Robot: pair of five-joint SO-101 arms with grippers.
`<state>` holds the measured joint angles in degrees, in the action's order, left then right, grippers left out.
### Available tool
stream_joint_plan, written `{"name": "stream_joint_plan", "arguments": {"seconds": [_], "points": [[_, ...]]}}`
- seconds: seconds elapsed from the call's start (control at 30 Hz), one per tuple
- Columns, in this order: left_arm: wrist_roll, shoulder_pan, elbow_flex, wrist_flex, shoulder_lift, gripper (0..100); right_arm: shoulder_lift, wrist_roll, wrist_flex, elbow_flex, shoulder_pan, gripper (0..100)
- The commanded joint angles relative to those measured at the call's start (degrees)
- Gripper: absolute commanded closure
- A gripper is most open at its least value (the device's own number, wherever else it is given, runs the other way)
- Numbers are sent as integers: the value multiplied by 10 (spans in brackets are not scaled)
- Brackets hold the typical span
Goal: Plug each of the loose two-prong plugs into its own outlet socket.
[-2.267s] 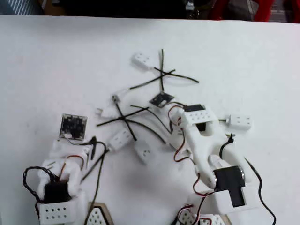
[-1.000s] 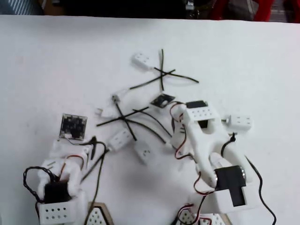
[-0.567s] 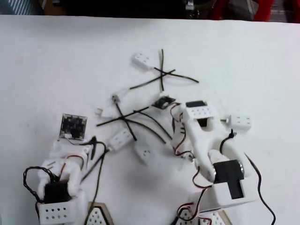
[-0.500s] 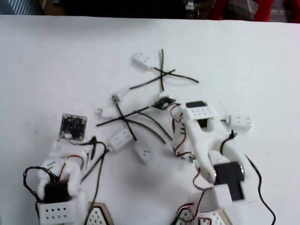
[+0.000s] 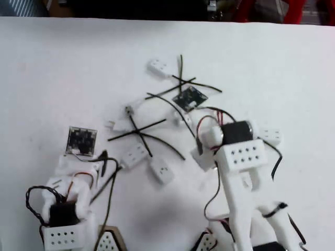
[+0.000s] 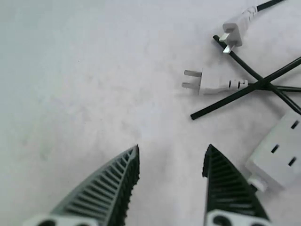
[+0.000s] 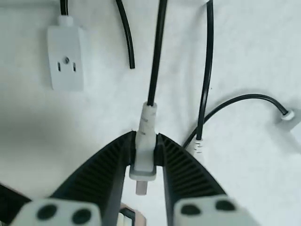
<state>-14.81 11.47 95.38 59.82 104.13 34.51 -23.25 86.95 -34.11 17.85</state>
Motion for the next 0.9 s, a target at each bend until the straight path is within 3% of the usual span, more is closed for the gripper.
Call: {"name": "stream_joint_plan", "arguments": {"seconds": [0.0,0.13,0.4,0.7,0.87], "points": [[-2,3,-7,-47,2,771,39,92,-5,25,58,981],[-1,3,-26,-96,2,771,60,141,-68,25,107,981],[95,-18,-106,-142,1,767,123,257,-211,-73,187,981],[119,-138,-108,-167,0,767,236,266,-276,-181,193,981],[119,-175,-110,-188,0,767,361,264,-274,-212,251,981]]}}
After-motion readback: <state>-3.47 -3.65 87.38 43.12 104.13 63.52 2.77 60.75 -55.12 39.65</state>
